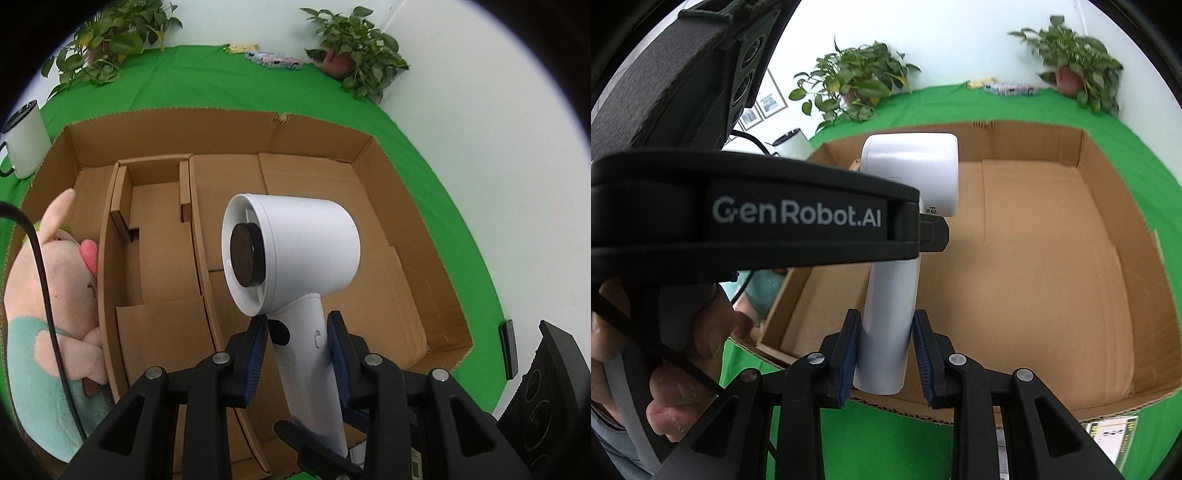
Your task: Organize objects
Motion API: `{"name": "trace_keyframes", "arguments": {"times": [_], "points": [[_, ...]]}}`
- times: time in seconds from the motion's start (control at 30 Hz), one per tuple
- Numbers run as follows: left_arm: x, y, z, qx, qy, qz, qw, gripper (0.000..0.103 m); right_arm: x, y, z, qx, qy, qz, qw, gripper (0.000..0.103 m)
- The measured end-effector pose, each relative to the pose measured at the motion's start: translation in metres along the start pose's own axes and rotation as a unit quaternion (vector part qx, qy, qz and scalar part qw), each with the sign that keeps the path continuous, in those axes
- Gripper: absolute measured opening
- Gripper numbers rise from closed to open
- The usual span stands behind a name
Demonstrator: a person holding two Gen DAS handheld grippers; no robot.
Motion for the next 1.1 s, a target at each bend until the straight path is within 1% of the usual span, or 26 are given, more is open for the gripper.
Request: {"name": "trace_keyframes", "arguments": {"times": [0.23,0.3,0.47,0.53,0.7,0.83,0.9,1.0,1.03,1.1], "points": [[-0.021,0.003,0.0,0.005,0.006,0.027,0.9996,0.031,-0.024,0.001,-0.028,-0.023,0.007,0.021,0.999,0.026],[-0.026,0.003,0.0,0.005,0.007,0.036,0.9993,0.031,-0.031,0.007,-0.031,-0.03,0.008,0.027,0.999,0.026],[-0.036,0.002,0.004,0.02,0.019,0.058,0.998,0.032,-0.047,0.009,-0.045,-0.044,0.019,0.047,0.998,0.026],[-0.037,0.002,0.005,0.023,0.02,0.059,0.9978,0.032,-0.055,0.01,-0.05,-0.049,0.025,0.057,0.997,0.026],[-0.035,0.004,0.003,0.023,0.031,0.072,0.9966,0.032,-0.062,0.018,-0.058,-0.055,0.033,0.062,0.996,0.026],[-0.032,0.006,0.004,0.025,0.038,0.077,0.996,0.033,-0.066,0.022,-0.063,-0.056,0.032,0.061,0.996,0.026],[-0.028,0.006,0.001,0.027,0.036,0.075,0.9961,0.033,-0.068,0.024,-0.065,-0.056,0.03,0.061,0.996,0.026],[-0.015,0.01,-0.001,0.02,0.041,0.05,0.9977,0.032,-0.07,0.028,-0.068,-0.053,0.023,0.06,0.996,0.026],[-0.009,0.011,-0.001,0.017,0.041,0.042,0.9981,0.032,-0.071,0.029,-0.069,-0.054,0.023,0.06,0.996,0.024],[0.005,0.013,0.0,0.017,0.026,0.025,0.9992,0.032,-0.072,0.032,-0.072,-0.061,0.027,0.061,0.996,0.022]]}}
Point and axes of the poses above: each gripper's, at about its wrist camera, not at the fingertips, and x roughly against the way its jaws point, z to its left, y to its top, the point moved 1 cm from there along -x, roughly the way its jaws point, and after that the axes turned 2 degrees about -x, right-handed, at the moved point
